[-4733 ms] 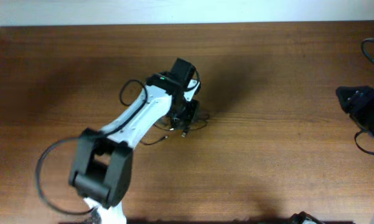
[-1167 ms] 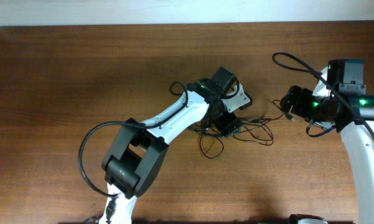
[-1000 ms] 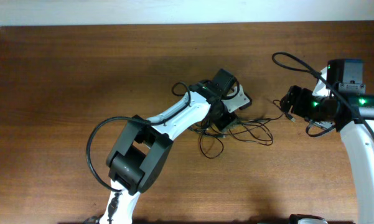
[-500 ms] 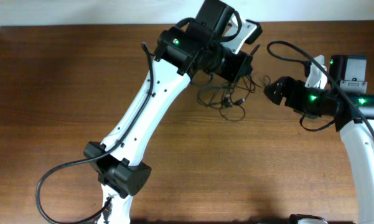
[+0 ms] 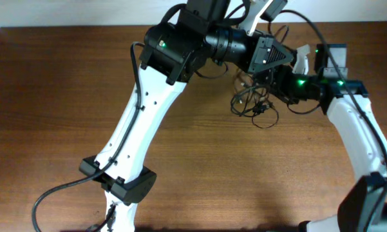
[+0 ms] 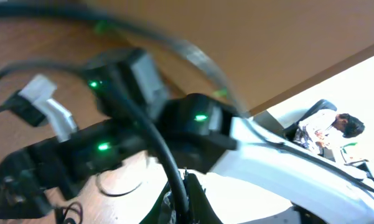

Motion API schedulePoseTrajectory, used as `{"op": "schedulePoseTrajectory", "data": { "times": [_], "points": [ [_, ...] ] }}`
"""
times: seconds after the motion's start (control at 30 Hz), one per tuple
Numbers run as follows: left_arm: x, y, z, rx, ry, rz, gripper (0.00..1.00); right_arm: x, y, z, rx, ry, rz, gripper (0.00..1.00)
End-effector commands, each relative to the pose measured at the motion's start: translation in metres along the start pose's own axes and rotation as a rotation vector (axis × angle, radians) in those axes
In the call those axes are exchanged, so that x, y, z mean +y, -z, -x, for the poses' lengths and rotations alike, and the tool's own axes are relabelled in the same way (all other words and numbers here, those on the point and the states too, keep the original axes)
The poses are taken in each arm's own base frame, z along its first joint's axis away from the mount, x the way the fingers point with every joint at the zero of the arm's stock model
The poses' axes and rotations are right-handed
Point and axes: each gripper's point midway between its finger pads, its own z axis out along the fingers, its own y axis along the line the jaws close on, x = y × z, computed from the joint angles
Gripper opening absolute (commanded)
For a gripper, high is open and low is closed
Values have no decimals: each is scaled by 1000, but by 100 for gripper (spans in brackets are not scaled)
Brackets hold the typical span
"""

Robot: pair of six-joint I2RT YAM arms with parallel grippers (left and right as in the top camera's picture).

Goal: Untangle cables

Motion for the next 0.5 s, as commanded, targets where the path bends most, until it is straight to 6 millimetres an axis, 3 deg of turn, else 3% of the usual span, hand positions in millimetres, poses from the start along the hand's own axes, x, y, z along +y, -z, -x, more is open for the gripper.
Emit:
{"op": "schedulePoseTrajectory", "data": {
  "times": [0.0, 0.07, 0.13, 0.2, 0.3, 0.37, 0.43, 0.47],
  "points": [
    [-36, 24, 11, -49, -54, -48, 0, -2, -7, 6, -12, -26, -3, 53],
    [-36, 36, 17, -77, -68, -36, 0, -5, -7, 8, -24, -21, -22, 33],
    [-34, 68, 34, -154, -101, 7, 0, -9, -7, 5, -14, 7, -37, 10],
    [-29, 101, 49, -231, -119, 55, 0, -19, -6, -2, 9, 5, -84, 4],
    [-24, 159, 73, -374, -3, 105, 0, -39, -3, -12, 30, -39, -188, 4],
    [-31, 176, 78, -415, 46, 90, 0, -38, -3, -17, 53, -30, -181, 4],
    [-34, 175, 78, -413, 40, 83, 0, 8, -4, -26, 122, 120, 82, 9],
    [-33, 175, 77, -410, 42, 81, 0, 32, 0, -30, 145, 186, 223, 33]
  ]
}}
